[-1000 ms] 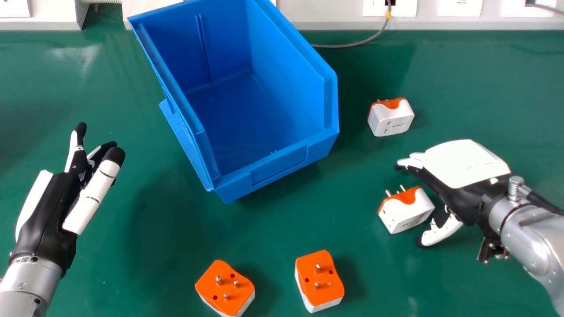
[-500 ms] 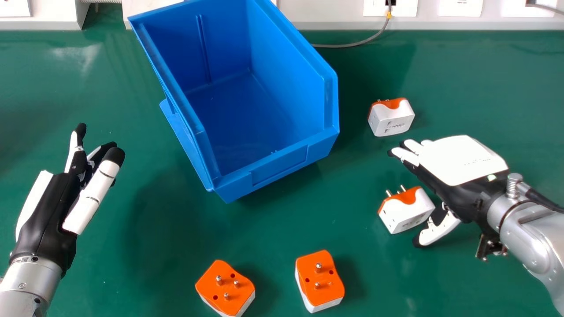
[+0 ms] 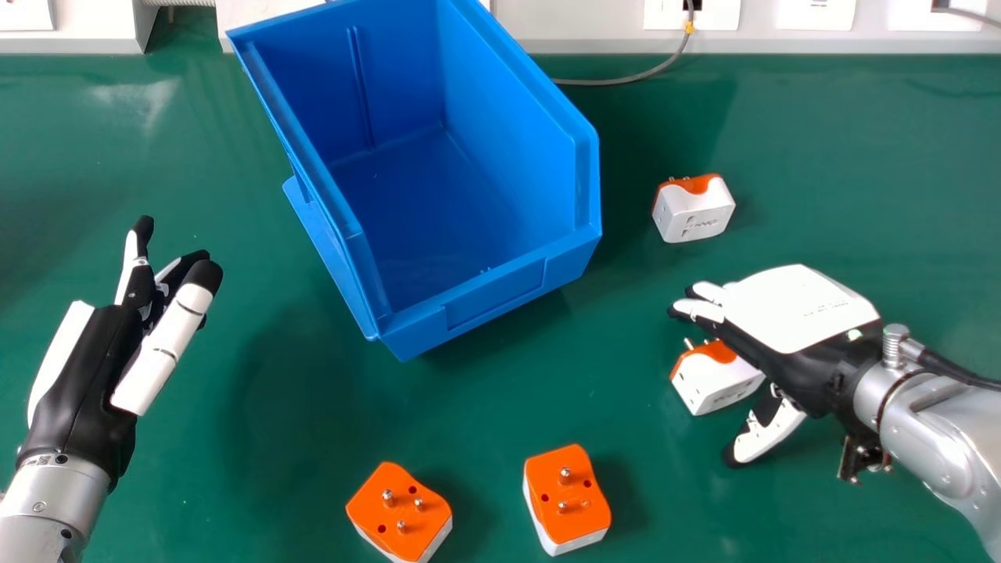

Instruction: Pick all objects and put in blue box

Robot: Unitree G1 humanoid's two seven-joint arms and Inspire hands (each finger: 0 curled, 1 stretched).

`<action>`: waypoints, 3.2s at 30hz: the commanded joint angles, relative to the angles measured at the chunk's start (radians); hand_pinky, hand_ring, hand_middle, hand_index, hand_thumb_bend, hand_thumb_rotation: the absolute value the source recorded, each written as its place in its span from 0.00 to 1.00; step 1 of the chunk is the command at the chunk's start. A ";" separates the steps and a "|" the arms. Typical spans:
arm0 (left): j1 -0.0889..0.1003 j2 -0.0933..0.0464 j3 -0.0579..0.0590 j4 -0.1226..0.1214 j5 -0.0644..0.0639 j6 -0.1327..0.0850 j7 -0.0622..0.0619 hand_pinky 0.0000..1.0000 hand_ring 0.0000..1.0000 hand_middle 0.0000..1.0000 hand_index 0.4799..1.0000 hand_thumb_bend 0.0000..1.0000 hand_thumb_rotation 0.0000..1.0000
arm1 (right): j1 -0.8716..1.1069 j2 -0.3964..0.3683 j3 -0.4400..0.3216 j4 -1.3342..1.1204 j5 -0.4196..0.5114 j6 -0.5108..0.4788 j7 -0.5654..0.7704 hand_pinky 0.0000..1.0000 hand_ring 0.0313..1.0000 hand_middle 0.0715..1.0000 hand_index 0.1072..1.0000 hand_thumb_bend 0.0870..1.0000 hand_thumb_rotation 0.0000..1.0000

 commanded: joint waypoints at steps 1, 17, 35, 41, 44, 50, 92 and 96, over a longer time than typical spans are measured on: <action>-0.007 0.013 0.010 -0.012 -0.011 -0.020 -0.004 0.86 0.91 0.93 0.90 0.64 0.87 | -0.009 0.003 -0.001 0.017 0.006 -0.019 -0.017 0.80 0.89 0.92 0.87 0.61 0.25; -0.003 0.018 0.011 -0.028 -0.009 -0.011 -0.007 0.86 0.92 0.93 0.90 0.64 0.87 | -0.075 0.030 0.027 0.186 -0.024 -0.083 -0.187 0.43 0.47 0.55 0.56 0.50 0.10; 0.004 0.021 0.019 -0.037 -0.020 -0.001 -0.021 0.86 0.92 0.93 0.90 0.64 0.87 | -0.104 0.045 0.037 0.228 -0.031 -0.058 -0.227 0.12 0.14 0.19 0.42 0.44 0.15; 0.000 0.024 0.017 -0.032 -0.016 0.000 -0.020 0.86 0.92 0.93 0.90 0.63 0.86 | -0.102 0.043 0.032 0.222 -0.028 -0.052 -0.227 0.13 0.15 0.21 0.41 0.44 0.15; -0.001 0.023 0.017 -0.030 -0.016 0.004 -0.018 0.86 0.92 0.93 0.90 0.62 0.86 | -0.100 0.041 0.021 0.209 -0.018 -0.047 -0.224 0.15 0.17 0.23 0.41 0.44 0.15; -0.002 0.019 0.015 -0.036 -0.017 0.008 -0.017 0.86 0.92 0.93 0.90 0.62 0.86 | -0.062 0.030 -0.024 0.099 0.015 -0.017 -0.201 0.13 0.15 0.20 0.41 0.44 0.15; -0.082 -0.009 -0.036 0.025 -0.007 -0.009 0.020 0.85 0.90 0.92 0.90 0.61 0.84 | -0.295 0.404 -0.126 -0.336 0.126 -0.027 -0.167 0.05 0.06 0.08 0.41 0.44 0.15; -0.082 -0.011 -0.042 0.025 -0.008 -0.011 0.021 0.85 0.91 0.93 0.91 0.59 0.84 | -0.418 0.472 -0.090 -0.143 0.090 -0.022 -0.256 0.05 0.06 0.08 0.41 0.44 0.15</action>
